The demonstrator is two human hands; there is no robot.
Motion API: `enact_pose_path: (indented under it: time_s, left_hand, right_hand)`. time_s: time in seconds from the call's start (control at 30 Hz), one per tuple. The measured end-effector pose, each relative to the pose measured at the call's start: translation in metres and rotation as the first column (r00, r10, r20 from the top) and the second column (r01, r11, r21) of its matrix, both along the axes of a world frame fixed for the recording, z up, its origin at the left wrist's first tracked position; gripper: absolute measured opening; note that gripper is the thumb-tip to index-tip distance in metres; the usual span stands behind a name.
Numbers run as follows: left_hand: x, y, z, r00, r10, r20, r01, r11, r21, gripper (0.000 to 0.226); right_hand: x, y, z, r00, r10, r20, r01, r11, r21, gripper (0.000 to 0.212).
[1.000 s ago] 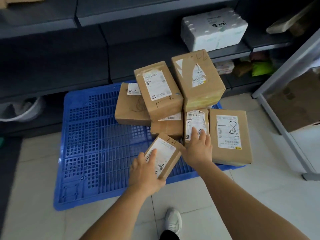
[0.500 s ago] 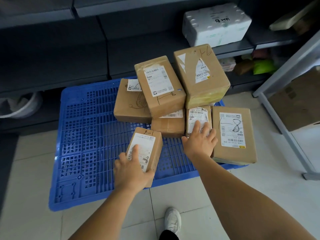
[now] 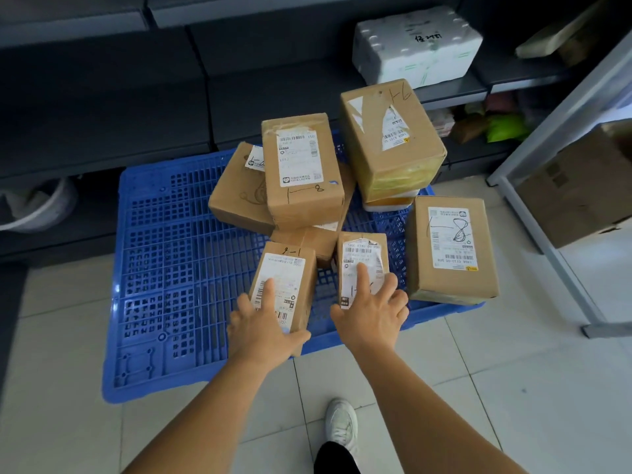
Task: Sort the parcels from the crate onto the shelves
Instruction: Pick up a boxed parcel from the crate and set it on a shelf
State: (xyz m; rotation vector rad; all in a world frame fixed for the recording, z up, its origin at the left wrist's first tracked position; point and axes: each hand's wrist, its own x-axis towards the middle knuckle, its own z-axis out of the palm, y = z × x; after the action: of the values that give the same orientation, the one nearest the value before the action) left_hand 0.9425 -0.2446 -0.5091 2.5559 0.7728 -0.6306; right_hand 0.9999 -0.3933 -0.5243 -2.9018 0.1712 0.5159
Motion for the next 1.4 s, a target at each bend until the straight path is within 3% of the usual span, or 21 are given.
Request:
enact_pose_path:
  time_s: [0.13, 0.3, 0.57, 0.97, 1.1, 1.23, 1.4]
  left_hand:
    - [-0.009, -0.002, 0.002, 1.0, -0.021, 0.0, 0.021, 0.999, -0.032, 0.12]
    - [-0.02, -0.003, 0.002, 0.999, -0.014, 0.031, 0.015, 0.998, -0.053, 0.125]
    - [-0.035, 0.003, -0.004, 0.977, 0.112, 0.181, -0.093, 0.99, -0.109, 0.118]
    - [-0.063, 0.021, 0.008, 0.964, 0.125, 0.233, -0.102, 0.989, -0.109, 0.111]
    - [-0.082, 0.051, 0.014, 0.991, 0.045, 0.123, -0.043, 0.999, -0.015, 0.107]
    - [-0.097, 0.093, 0.02, 0.992, -0.123, -0.019, 0.125, 0.98, 0.153, 0.098]
    - [-0.099, 0.127, 0.026, 0.987, -0.159, 0.012, 0.144, 0.921, 0.362, 0.083]
  right_hand:
    - [-0.016, -0.004, -0.004, 0.993, -0.091, -0.072, 0.096, 0.993, 0.074, 0.078]
    - [-0.02, -0.003, -0.006, 0.984, -0.179, -0.025, 0.18, 0.959, 0.219, 0.079]
    - [-0.009, 0.005, -0.006, 0.97, -0.241, 0.022, 0.219, 0.912, 0.347, 0.063]
    - [-0.073, 0.01, 0.011, 0.969, -0.248, -0.019, 0.228, 0.852, 0.471, 0.067]
    - [-0.086, 0.022, 0.021, 0.983, -0.185, -0.015, 0.168, 0.855, 0.49, 0.067]
    - [-0.085, 0.036, 0.026, 0.994, -0.104, 0.03, 0.077, 0.873, 0.481, 0.069]
    - [-0.063, 0.048, 0.029, 0.998, 0.043, 0.054, -0.063, 0.884, 0.464, 0.069]
